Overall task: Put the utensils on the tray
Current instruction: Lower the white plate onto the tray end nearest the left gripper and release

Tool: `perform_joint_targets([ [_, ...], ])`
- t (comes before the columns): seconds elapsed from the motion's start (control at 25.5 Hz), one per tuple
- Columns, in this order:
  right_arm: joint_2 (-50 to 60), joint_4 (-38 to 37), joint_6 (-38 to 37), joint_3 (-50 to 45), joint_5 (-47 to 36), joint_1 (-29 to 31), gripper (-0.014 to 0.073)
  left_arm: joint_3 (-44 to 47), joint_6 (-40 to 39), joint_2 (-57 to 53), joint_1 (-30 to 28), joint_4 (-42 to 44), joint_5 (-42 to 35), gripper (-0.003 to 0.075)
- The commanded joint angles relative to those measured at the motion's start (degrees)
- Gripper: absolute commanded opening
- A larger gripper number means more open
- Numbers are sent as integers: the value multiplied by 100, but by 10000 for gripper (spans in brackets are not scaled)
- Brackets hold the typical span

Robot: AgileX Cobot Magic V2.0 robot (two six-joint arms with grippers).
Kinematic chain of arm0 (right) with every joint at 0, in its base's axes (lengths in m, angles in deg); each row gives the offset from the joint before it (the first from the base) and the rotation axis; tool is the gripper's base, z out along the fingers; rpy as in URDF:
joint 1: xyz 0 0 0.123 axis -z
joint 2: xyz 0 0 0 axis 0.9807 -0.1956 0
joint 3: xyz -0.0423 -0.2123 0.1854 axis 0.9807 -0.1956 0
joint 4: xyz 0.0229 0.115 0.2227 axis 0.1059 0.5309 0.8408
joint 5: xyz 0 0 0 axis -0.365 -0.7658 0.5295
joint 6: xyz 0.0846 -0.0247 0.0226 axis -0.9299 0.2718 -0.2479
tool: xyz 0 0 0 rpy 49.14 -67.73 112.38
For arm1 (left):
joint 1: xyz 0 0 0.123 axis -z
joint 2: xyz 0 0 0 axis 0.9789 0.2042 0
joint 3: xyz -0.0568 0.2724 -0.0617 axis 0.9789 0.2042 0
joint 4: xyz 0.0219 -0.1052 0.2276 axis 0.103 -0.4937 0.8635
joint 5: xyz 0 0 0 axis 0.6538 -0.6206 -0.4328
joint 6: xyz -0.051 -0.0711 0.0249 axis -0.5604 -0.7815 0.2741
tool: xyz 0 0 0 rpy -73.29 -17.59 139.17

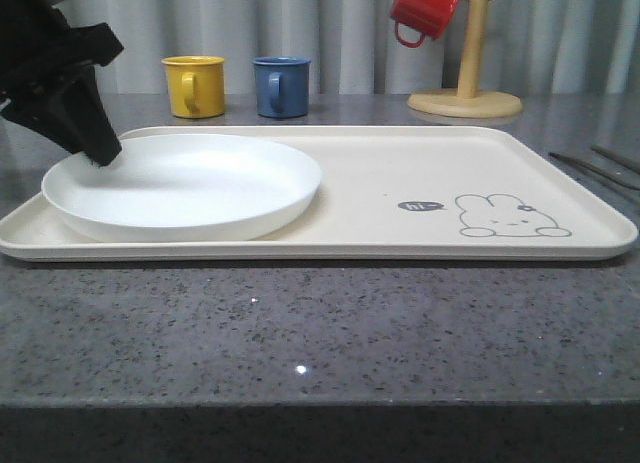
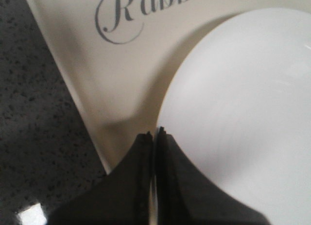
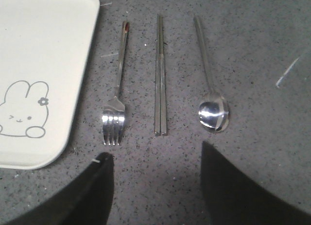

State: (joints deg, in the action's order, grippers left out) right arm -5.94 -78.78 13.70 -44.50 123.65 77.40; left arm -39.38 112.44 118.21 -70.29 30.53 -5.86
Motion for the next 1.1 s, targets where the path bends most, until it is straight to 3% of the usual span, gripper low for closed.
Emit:
perform_joint_targets([
  [0.0,-8,-34,26,202,-346,18,433,-187,8,-150,51,-244,-467,20],
  [0.12,-8,-34,26,202,-346,18,433,-187,8,-150,51,-274,-550,97],
  [0.35,-8,-34,26,202,-346,18,433,-187,8,-150,51,-274,-475,325],
  [0.51,-8,-34,26,202,-346,18,433,-195,19,-211,51,-274,-389,419],
  [0.86,-8,-34,26,202,-346,18,433,-184,31,-1003,64,-231,-165,421],
  [1.06,-8,-34,26,202,-346,18,433,215,31,-1824,364,98,14,421],
])
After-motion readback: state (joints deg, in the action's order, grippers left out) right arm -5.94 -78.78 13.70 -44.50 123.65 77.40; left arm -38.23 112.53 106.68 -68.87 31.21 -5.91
